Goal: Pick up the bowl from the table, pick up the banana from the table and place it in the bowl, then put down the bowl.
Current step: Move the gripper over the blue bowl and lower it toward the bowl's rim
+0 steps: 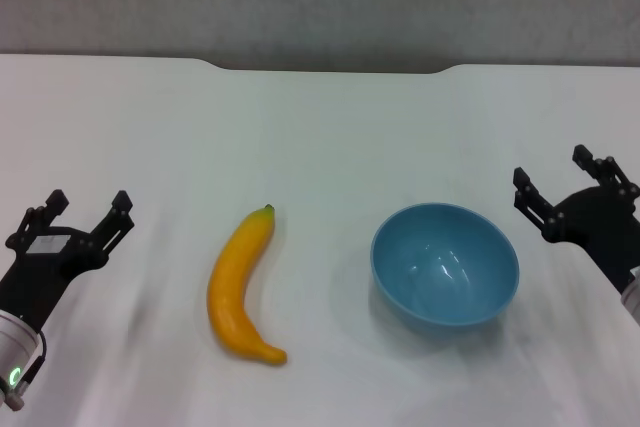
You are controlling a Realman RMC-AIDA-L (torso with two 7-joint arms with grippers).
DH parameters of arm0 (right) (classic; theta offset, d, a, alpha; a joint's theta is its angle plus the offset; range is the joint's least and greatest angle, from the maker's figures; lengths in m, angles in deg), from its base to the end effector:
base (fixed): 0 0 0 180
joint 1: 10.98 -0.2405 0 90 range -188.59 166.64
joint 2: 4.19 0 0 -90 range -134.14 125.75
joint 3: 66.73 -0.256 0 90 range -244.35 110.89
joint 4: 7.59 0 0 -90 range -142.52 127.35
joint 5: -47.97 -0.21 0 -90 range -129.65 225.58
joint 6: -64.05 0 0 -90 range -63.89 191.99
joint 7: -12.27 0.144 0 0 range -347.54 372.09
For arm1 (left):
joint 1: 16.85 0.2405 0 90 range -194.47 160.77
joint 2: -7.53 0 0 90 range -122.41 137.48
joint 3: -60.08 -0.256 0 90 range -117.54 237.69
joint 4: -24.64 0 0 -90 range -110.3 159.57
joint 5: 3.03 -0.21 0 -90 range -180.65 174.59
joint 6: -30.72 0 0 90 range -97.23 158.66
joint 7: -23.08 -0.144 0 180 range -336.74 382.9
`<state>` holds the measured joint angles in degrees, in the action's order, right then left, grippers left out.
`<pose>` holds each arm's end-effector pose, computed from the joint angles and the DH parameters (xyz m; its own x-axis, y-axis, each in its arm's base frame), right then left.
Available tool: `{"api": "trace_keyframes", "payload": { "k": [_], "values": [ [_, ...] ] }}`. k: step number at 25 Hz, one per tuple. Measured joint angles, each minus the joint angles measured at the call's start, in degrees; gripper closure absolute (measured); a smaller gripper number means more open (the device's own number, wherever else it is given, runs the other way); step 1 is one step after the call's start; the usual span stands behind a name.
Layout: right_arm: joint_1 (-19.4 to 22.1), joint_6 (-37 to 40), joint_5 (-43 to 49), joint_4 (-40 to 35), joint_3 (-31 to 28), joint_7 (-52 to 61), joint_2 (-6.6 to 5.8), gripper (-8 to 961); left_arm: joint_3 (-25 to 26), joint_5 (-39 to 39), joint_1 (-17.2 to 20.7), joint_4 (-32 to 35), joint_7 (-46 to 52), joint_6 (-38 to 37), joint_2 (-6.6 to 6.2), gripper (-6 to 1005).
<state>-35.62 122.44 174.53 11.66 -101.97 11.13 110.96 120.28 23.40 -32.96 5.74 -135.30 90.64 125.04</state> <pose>0.3103 0.3344 -0.0417 0.8147 -0.0123 -0.5798 -0.5534 -0.3154 -0.7709 -0.3377 0.3041 -0.0285 0.5759 0.0927 0.8122 0.8075 -0.2197 -0.5475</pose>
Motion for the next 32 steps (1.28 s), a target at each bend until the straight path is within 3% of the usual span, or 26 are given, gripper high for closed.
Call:
{"api": "trace_keyframes", "payload": {
  "k": [15,22,23,24,25,26,29,30,32],
  "values": [
    [3.49,-0.09,0.02,0.66,-0.05,-0.01,0.12,135,-0.16,2.02,0.01,0.88,0.01,-0.61,0.0,94],
    [3.18,-3.59,0.33,6.49,-0.75,-2.72,-0.83,134,-0.36,1.98,0.25,0.7,0.39,-0.7,-0.29,95],
    [3.69,-6.7,0.35,11.02,-2.49,-6.71,-1.65,135,-0.37,1.89,0.43,0.39,0.46,-0.7,-0.41,95],
    [3.69,-6.7,0.35,11.02,-2.49,-6.71,-1.65,135,-0.39,1.82,0.59,0.09,0.52,-0.7,-0.52,95],
    [4.81,-13.31,0.37,17.93,-5.54,-11.78,-2.92,135,-0.42,1.59,0.8,-0.52,0.82,-0.73,-0.73,95],
    [4.81,-13.31,0.37,17.93,-5.54,-11.78,-2.92,135,-0.42,1.32,0.89,-0.89,1.09,-0.81,-0.85,95],
    [7.22,-26.56,0.37,29.2,-11.35,-19.11,-4.88,135,-0.02,-0.21,0.96,-1.69,3.02,-1.22,-1.34,95],
    [8.87,-34.12,0.37,35.35,-15.54,-23.56,-5.11,135,0.08,-0.52,0.98,-1.7,3.46,-1.28,-1.46,95],
    [10.37,-43.84,0.38,40.93,-21.86,-28.15,-4.13,134,0.13,-0.67,0.96,-1.58,3.77,-1.3,-1.55,95]
  ]
}}
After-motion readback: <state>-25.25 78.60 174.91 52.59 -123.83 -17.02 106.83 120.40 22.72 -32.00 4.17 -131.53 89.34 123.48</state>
